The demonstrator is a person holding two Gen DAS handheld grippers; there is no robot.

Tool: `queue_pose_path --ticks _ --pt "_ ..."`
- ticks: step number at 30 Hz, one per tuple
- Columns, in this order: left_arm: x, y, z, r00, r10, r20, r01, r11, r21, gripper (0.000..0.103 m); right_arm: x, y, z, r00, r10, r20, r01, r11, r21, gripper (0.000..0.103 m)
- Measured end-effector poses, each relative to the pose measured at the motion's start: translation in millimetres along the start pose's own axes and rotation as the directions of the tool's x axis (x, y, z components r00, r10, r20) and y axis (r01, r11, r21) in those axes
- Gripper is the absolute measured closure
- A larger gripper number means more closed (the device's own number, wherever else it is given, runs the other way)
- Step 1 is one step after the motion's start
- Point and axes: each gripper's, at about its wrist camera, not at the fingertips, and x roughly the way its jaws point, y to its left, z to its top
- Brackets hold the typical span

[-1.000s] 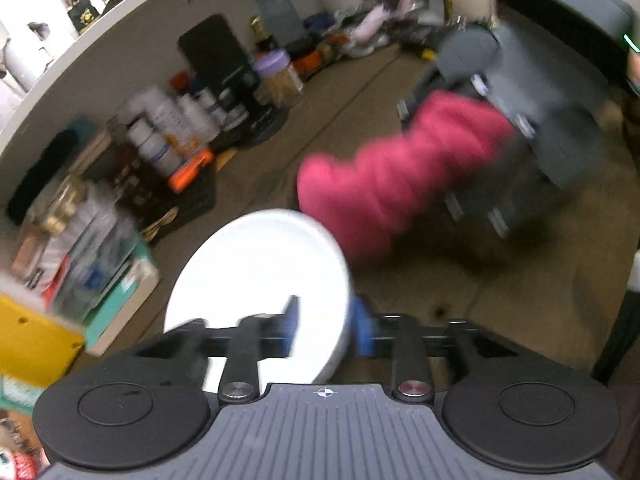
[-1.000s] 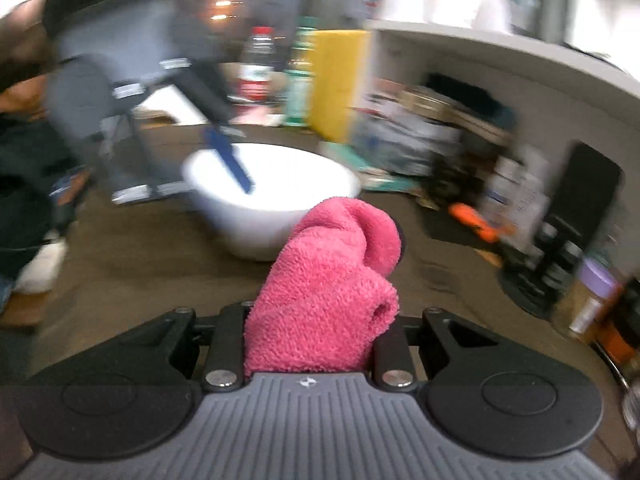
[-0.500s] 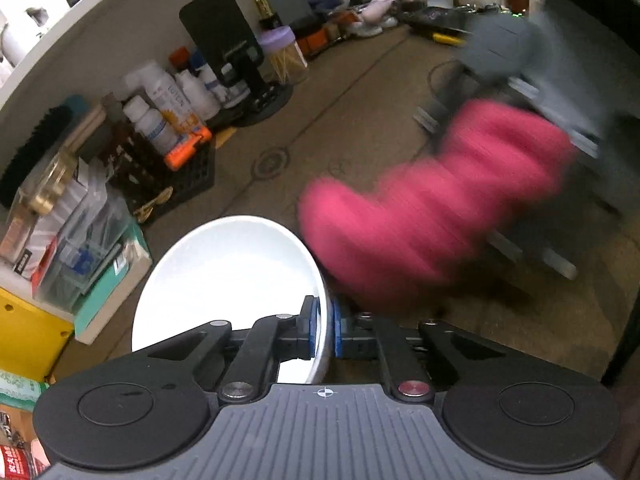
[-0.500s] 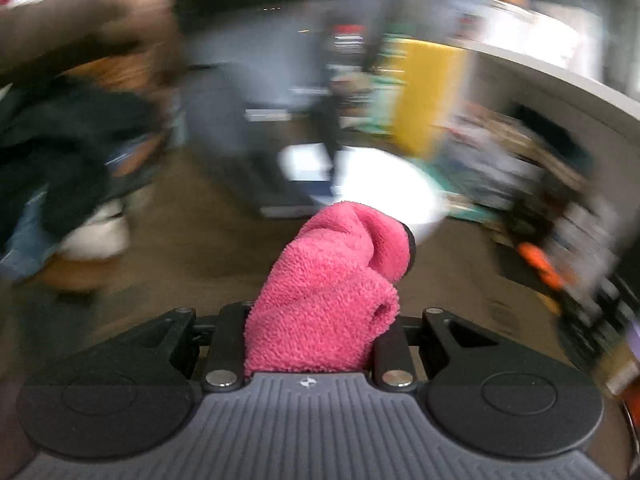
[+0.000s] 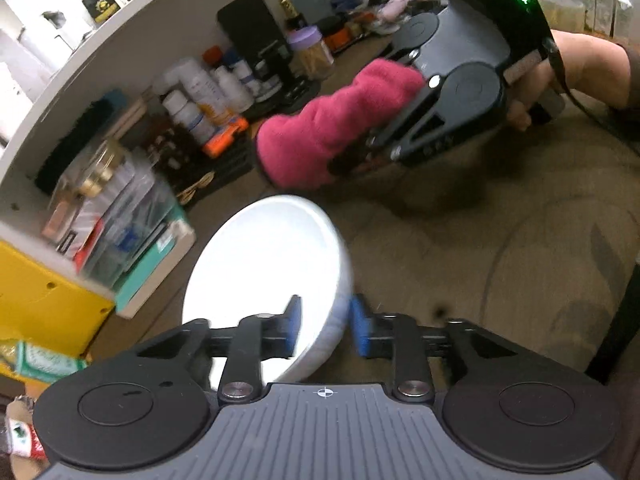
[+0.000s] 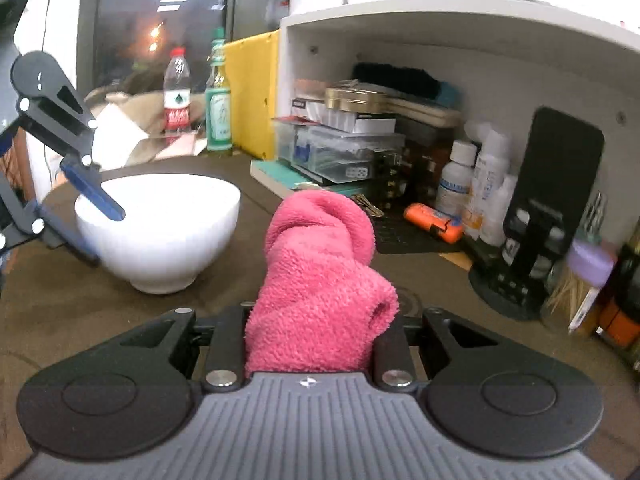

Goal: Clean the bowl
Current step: 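Hold the bowl with the left gripper while the right gripper wipes the bowl's base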

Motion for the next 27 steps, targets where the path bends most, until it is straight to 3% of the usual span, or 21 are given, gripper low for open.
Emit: queue_pose_path --ticks 3,6,7,8,14,17,20,24,26,27 --pt "12.0 7.3 -9.3 1.000 -0.009 -0.019 0.009 1.000 0.001 0.052 -3.3 1.5 -2.7 1.000 -0.001 -0.006 0.001 1.000 -0.015 0.077" --pt "23.3 9.0 -16.1 0.999 -0.002 -0.033 0.003 1.000 0.018 0.063 -10.7 7.6 -3.4 1.000 0.003 -0.012 -0.004 1.000 -0.024 0.077" --pt "26.0 7.7 -17.5 0.999 0.001 -0.035 0.000 1.000 0.026 0.076 -13.1 12.4 -3.4 1.000 -0.001 -0.014 0.001 0.999 -0.039 0.077" --pt "29.2 5.2 -16.7 0.999 -0.015 -0.048 0.016 0.999 0.028 0.079 -11.7 17.5 -2.2 1.000 -0.001 -0.013 0.001 0.999 -0.046 0.077" --pt "27.8 -7.9 -0.9 0.998 -0.062 0.003 0.062 0.998 0.003 0.084 -12.2 37.2 6.7 1.000 0.024 -0.019 -0.026 0.989 -0.148 0.077" --pt "25.4 -14.5 0.8 0.998 -0.066 0.006 0.066 0.998 0.005 0.086 -10.3 48.7 7.3 0.995 0.084 -0.047 -0.092 0.974 -0.208 0.077" --pt "22.3 -14.0 -0.6 0.996 -0.087 0.004 0.087 0.996 -0.008 0.088 -35.8 78.4 -3.7 0.944 0.321 -0.075 -0.328 0.885 -0.330 0.078" --pt "22.5 -12.7 -1.3 0.995 -0.094 0.011 0.094 0.995 -0.015 0.088 -57.5 89.2 -10.2 0.894 0.437 -0.098 -0.441 0.820 -0.365 0.078" --pt "23.1 -11.0 0.0 0.996 -0.089 0.012 0.089 0.996 -0.014 0.087 -56.5 81.5 -6.5 0.904 0.421 -0.067 -0.417 0.839 -0.349 0.078" --pt "22.2 -11.4 0.8 0.997 -0.073 0.013 0.073 0.997 -0.005 0.084 -46.7 71.9 -1.3 0.934 0.355 -0.047 -0.351 0.883 -0.312 0.077"
